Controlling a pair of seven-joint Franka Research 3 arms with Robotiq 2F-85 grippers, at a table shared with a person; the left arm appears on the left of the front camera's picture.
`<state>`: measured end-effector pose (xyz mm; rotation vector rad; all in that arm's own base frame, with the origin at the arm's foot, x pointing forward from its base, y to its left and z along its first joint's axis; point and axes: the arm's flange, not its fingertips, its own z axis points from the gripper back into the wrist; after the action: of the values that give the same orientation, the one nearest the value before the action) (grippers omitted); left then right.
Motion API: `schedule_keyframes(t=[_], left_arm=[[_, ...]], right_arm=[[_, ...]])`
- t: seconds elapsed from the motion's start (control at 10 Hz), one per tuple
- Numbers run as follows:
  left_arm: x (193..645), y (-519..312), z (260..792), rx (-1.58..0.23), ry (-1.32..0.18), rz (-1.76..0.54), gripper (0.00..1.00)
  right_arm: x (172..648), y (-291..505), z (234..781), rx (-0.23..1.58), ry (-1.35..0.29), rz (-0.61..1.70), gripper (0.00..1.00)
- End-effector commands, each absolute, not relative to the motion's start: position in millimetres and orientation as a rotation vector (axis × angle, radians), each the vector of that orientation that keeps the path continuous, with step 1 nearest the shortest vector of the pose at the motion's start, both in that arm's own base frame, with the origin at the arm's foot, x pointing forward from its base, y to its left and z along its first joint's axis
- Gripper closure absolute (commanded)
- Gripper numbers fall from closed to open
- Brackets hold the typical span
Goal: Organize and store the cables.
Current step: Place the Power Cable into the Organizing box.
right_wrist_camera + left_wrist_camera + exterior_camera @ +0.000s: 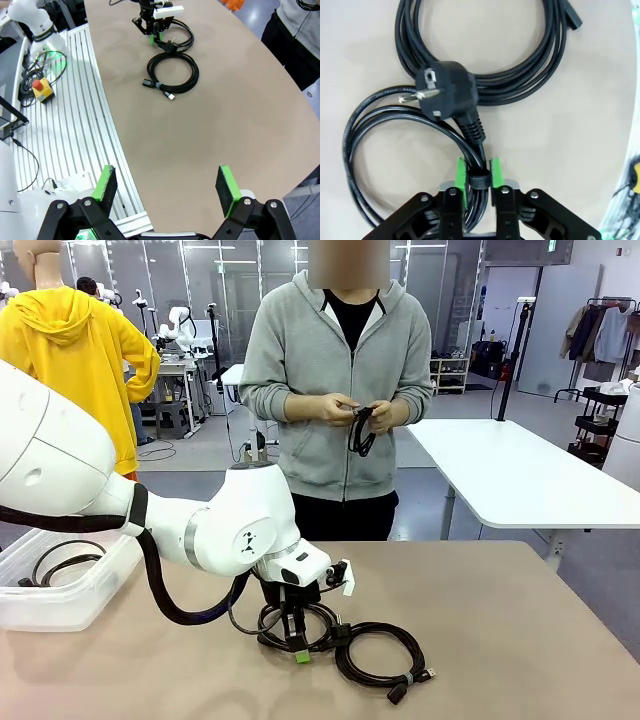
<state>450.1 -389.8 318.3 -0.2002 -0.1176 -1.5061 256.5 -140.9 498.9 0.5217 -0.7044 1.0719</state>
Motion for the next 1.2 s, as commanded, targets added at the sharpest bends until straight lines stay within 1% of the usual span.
schedule_keyframes(t=[0.0, 0.1, 0.3, 0.4, 0.5, 0.6, 0.7, 0.8, 1.1], left_arm=[[445.9, -385.1, 348.6, -0.205, -0.122, -1.485, 1.00], [445.9, -379.2, 363.5, -0.210, -0.094, -1.478, 1.00], [446.4, -365.9, 398.8, -0.165, -0.124, -1.457, 1.00], [445.0, -359.8, 417.3, -0.148, -0.139, -1.475, 1.00], [441.8, -353.8, 426.7, -0.152, -0.114, -1.527, 1.00], [440.4, -351.0, 431.5, -0.159, -0.120, -1.554, 1.00], [440.0, -348.7, 430.5, -0.177, -0.169, -1.564, 1.00], [442.9, -356.7, 428.1, -0.132, -0.134, -1.509, 1.00], [442.9, -356.7, 428.1, -0.132, -0.134, -1.509, 1.00]], right_arm=[[258.3, -138.9, 496.9, 0.512, -0.718, 1.078, 0.00], [258.3, -138.9, 496.9, 0.512, -0.718, 1.078, 0.00], [258.3, -138.9, 496.9, 0.512, -0.718, 1.078, 0.00], [258.3, -138.9, 496.9, 0.512, -0.718, 1.078, 0.00], [258.3, -138.9, 496.9, 0.512, -0.718, 1.078, 0.00], [258.3, -138.9, 496.9, 0.512, -0.718, 1.078, 0.00], [258.3, -138.9, 496.9, 0.512, -0.718, 1.078, 0.00], [258.3, -138.9, 496.9, 0.512, -0.718, 1.078, 0.00], [258.3, -138.9, 496.9, 0.512, -0.718, 1.078, 0.00]])
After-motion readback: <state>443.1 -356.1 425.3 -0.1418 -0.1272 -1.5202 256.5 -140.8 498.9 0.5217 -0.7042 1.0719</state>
